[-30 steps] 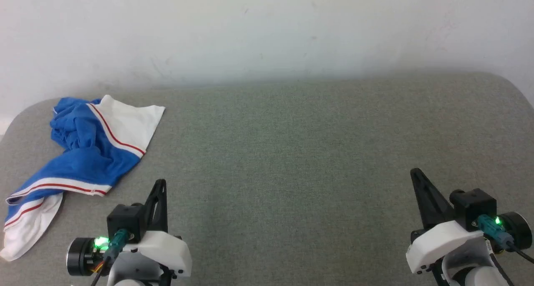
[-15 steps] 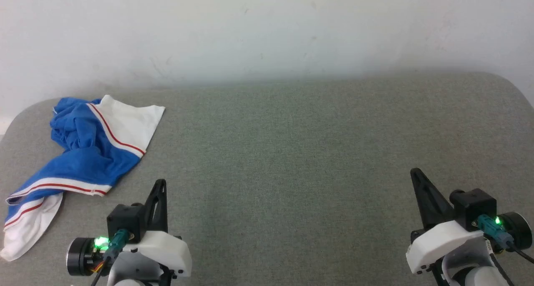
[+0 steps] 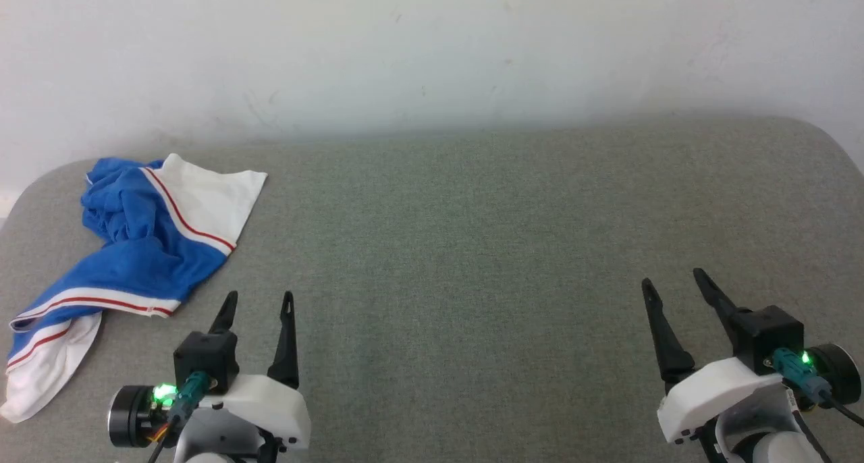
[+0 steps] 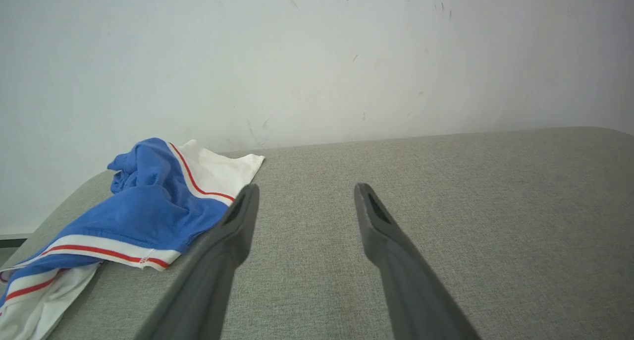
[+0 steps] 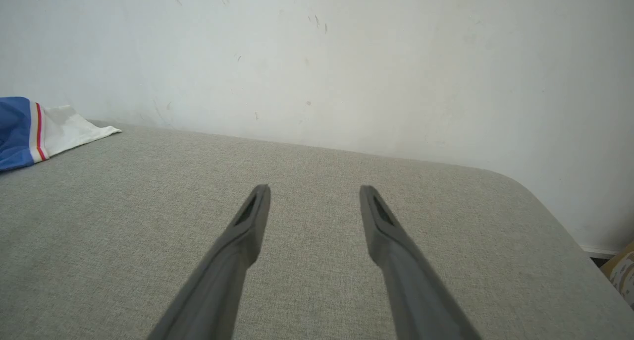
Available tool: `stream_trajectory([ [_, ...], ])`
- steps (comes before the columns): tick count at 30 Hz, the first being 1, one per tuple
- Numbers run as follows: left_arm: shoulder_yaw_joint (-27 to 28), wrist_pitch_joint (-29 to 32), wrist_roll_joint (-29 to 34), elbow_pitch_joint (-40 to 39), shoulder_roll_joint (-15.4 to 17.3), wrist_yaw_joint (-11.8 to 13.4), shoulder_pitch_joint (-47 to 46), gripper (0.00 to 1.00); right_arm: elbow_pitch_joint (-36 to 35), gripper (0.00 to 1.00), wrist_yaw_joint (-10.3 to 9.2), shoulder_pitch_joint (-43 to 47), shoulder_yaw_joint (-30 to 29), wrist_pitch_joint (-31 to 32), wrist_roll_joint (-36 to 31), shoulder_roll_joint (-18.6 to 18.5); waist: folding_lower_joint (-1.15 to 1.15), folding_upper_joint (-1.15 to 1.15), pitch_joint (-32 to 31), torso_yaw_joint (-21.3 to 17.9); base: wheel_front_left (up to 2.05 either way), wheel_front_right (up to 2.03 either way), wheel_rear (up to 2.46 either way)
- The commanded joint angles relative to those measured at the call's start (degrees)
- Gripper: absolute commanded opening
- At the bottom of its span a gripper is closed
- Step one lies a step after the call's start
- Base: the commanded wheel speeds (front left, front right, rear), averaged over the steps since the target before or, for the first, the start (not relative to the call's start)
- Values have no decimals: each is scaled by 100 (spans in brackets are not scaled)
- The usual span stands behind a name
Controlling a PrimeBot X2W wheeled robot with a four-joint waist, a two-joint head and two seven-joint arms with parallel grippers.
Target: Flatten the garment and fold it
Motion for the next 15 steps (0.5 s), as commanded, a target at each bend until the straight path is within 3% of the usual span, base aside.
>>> stream_trajectory([
  [1, -1, -47, -29, 7, -1, 0, 15, 100, 19, 100, 0, 8, -39, -47, 48, 1, 0, -1, 1, 0, 0, 0, 0],
  [15, 5, -203, -133, 30, -4, -1, 79, 100, 102, 100, -2, 32, -187, -203, 182, 4, 0, -1, -15, 8, 0, 0, 0],
])
